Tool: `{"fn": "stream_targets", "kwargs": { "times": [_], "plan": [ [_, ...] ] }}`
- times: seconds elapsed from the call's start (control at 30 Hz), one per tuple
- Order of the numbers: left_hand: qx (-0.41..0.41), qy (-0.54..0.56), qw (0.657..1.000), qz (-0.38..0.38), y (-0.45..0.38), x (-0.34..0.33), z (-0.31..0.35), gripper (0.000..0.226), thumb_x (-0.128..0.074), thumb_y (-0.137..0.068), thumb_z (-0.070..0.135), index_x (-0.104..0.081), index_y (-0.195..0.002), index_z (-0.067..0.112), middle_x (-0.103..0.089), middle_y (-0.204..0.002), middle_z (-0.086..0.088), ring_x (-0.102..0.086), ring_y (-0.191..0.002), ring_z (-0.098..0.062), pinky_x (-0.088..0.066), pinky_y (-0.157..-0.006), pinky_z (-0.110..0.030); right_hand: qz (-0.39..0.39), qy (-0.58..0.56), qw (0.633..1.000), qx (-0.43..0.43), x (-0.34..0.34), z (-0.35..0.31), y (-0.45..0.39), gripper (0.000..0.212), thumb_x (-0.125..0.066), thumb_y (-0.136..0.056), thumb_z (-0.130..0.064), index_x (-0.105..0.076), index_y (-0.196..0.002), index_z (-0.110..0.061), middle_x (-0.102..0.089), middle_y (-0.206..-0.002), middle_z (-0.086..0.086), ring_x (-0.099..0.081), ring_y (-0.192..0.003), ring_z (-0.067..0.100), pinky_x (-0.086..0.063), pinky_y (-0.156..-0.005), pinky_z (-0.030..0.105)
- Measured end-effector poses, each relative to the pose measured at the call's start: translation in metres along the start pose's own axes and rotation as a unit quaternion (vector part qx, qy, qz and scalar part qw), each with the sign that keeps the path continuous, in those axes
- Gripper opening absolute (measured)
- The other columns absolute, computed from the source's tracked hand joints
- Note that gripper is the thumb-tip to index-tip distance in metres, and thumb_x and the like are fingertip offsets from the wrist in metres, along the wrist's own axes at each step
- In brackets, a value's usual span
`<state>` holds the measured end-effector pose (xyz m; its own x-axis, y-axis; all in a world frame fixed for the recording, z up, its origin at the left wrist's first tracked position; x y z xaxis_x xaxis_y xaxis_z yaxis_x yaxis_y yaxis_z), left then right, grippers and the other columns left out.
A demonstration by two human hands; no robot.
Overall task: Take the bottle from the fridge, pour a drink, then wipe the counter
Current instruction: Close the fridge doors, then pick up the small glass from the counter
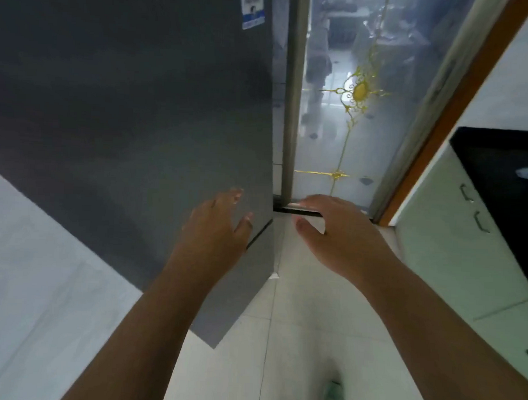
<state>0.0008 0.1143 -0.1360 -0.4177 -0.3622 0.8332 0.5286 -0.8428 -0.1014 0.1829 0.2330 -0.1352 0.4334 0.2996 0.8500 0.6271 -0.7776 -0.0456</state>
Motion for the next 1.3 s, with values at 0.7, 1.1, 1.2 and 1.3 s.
{"fn": "stream_targets", "kwargs": {
  "times": [0.7,1.1,1.2,1.3],
  "plan": [
    [-0.286,-0.002,0.937,-0.202,-0.127,-0.228,0.321,0.032,-0.055,-0.103,0.037,-0.06,-0.133,0.027,-0.062,-0.133,0.004,-0.06,-0.123,-0.018,-0.05,-0.104,-0.044,0.146,-0.038,0.944,-0.295,0.17,0.312,0.036,0.052,-0.054,-0.101,-0.054,-0.051,-0.146,-0.029,-0.057,-0.145,-0.005,-0.059,-0.123,0.016,-0.048,-0.097,0.033],
    [-0.399,0.009,0.868,-0.296,-0.203,-0.331,0.423,0.034,-0.053,-0.105,0.04,-0.057,-0.137,0.03,-0.059,-0.142,0.005,-0.062,-0.123,-0.017,-0.056,-0.103,-0.043,0.199,-0.009,0.883,-0.424,0.214,0.399,0.013,0.054,-0.061,-0.099,-0.049,-0.05,-0.148,-0.029,-0.053,-0.15,-0.004,-0.052,-0.134,0.017,-0.046,-0.1,0.033],
    [-0.436,0.003,0.844,-0.312,-0.238,-0.352,0.446,0.035,-0.053,-0.105,0.041,-0.054,-0.139,0.032,-0.057,-0.143,0.008,-0.058,-0.126,-0.013,-0.055,-0.103,-0.041,0.233,-0.01,0.858,-0.458,0.223,0.415,-0.007,0.053,-0.062,-0.099,-0.048,-0.051,-0.147,-0.029,-0.053,-0.149,-0.004,-0.056,-0.126,0.015,-0.048,-0.094,0.03],
    [-0.477,-0.013,0.814,-0.331,-0.272,-0.374,0.469,0.037,-0.053,-0.106,0.039,-0.052,-0.142,0.031,-0.057,-0.141,0.009,-0.057,-0.124,-0.01,-0.053,-0.101,-0.034,0.25,-0.01,0.833,-0.493,0.228,0.428,-0.032,0.053,-0.062,-0.099,-0.049,-0.05,-0.147,-0.03,-0.053,-0.15,-0.004,-0.057,-0.126,0.016,-0.049,-0.096,0.032]
  ]
}}
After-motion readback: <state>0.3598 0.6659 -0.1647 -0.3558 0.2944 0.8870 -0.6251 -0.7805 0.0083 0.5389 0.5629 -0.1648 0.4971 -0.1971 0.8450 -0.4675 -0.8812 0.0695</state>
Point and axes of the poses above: each hand's wrist, its own y-axis away from the middle knuckle, its own x-axis out of the back of the hand, z = x × y, the point moved 1 cm from there along -y, towards the middle knuckle
